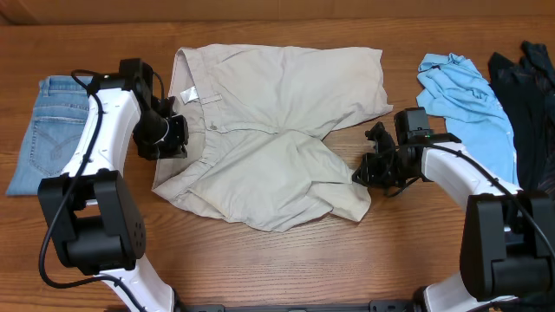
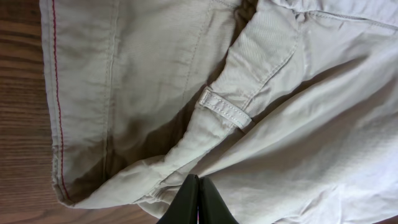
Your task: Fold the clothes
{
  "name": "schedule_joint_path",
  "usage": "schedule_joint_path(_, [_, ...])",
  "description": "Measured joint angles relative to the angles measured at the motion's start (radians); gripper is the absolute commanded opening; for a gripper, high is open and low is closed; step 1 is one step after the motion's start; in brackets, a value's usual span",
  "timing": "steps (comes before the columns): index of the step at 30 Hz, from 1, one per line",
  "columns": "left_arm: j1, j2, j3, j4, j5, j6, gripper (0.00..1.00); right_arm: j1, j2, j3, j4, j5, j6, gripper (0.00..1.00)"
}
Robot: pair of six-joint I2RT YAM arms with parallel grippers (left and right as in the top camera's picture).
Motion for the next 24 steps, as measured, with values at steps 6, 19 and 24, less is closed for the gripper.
schedule_joint_path(6, [0.000, 0.000, 0.000, 0.000, 0.000, 0.000, 0.04, -0.056, -0.003, 0.256, -0.252, 0.021, 0.032, 0.04])
schedule_joint_path(19, [0.000, 0.000, 0.000, -0.002, 0.000, 0.000, 0.04, -0.093, -0.049, 0.766, -0.412, 0.320, 0.087, 0.57])
schedule_joint_path(24, [0.000, 0.000, 0.000, -0.029, 0.016, 0.000, 0.06, -0.093, 0.044, 0.762, -0.479, 0.358, 0.093, 0.59])
